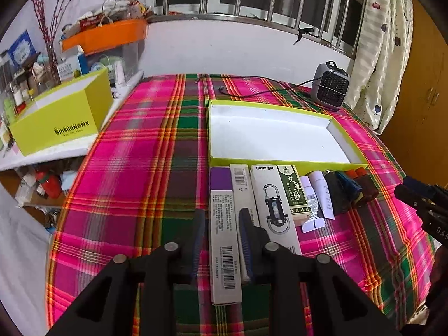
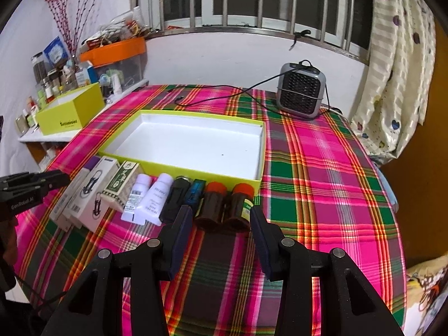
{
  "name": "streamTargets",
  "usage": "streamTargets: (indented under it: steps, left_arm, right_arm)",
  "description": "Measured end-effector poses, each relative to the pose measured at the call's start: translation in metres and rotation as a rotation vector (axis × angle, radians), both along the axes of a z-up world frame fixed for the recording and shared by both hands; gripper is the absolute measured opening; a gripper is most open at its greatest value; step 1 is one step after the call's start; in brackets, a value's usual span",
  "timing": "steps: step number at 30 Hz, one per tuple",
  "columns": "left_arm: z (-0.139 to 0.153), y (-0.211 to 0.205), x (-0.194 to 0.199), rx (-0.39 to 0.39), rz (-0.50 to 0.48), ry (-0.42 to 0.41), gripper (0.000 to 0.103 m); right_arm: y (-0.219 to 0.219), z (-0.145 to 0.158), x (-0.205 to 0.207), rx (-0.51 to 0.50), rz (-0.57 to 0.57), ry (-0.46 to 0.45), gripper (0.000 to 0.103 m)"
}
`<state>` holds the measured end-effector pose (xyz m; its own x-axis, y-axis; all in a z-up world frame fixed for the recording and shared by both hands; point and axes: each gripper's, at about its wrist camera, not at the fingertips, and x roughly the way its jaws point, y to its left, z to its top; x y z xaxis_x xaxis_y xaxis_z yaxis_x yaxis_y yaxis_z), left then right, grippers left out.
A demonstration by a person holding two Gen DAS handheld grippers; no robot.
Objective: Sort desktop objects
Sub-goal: 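Grasp the purple-ended white medicine box with the left tool while the right tool approaches a brown bottle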
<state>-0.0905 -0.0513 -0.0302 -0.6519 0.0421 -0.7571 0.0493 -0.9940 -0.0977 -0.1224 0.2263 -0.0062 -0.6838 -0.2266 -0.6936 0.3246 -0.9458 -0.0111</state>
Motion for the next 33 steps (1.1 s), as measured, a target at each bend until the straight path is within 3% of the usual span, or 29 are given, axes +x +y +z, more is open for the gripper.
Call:
streamTargets:
  steps: [15, 24, 33]
  left_arm:
    - [-0.018, -0.008, -0.016, 0.033, 0.003, -0.062, 0.03]
    - [-0.024, -0.009, -0.019, 0.054, 0.002, -0.085, 0.023]
    - [-0.023, -0.008, -0.02, 0.018, -0.001, -0.067, 0.022]
  right_arm:
    - [0.011, -0.011, -0.02, -0.024, -0.042, -0.032, 0.045]
    - [0.017, -0.017, -0.028, -0.04, -0.064, -0.053, 0.045]
    - [0.023, -0.03, -0.042, -0.066, -0.087, -0.103, 0.045]
